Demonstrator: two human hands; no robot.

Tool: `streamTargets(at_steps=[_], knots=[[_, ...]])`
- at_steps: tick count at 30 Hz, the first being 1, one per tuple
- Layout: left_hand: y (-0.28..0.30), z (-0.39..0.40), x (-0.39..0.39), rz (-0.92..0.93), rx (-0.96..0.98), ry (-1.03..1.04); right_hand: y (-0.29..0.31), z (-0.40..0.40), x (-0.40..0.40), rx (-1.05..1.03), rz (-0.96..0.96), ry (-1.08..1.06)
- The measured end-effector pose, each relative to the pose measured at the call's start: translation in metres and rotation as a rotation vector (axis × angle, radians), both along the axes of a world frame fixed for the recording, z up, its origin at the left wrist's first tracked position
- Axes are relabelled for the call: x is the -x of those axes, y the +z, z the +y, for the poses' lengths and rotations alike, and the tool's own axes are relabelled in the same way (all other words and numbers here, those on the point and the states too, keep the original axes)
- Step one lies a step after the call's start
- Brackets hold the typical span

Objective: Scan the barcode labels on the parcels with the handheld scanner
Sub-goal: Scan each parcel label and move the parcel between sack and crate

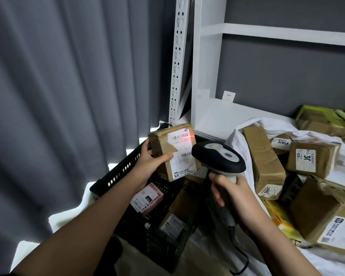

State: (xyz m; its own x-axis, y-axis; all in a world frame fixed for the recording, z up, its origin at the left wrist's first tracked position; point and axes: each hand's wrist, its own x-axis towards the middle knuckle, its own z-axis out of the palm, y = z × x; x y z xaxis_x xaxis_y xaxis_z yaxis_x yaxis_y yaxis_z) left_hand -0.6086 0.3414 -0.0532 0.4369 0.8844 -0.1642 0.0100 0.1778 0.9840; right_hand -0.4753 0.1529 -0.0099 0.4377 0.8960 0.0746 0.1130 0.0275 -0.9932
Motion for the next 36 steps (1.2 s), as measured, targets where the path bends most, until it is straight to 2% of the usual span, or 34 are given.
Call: streamTargets(at_steps=[24, 30, 36], knots=[[0.001, -0.003, -0.004, 0.025, 0.058, -0.032, 0.002, -0.004, 0.000, 0.009, -0.001, 0.001], [0.003, -0.012, -0.002, 0.005, 0.095, 0.005, 0.005, -0.013, -0.007, -0.041, 0.098, 0.006], [0.011, -0.035, -0.007, -0.047, 0.139, 0.047, 0.022, -0.051, -0.028, -0.125, 0.226, -0.085]])
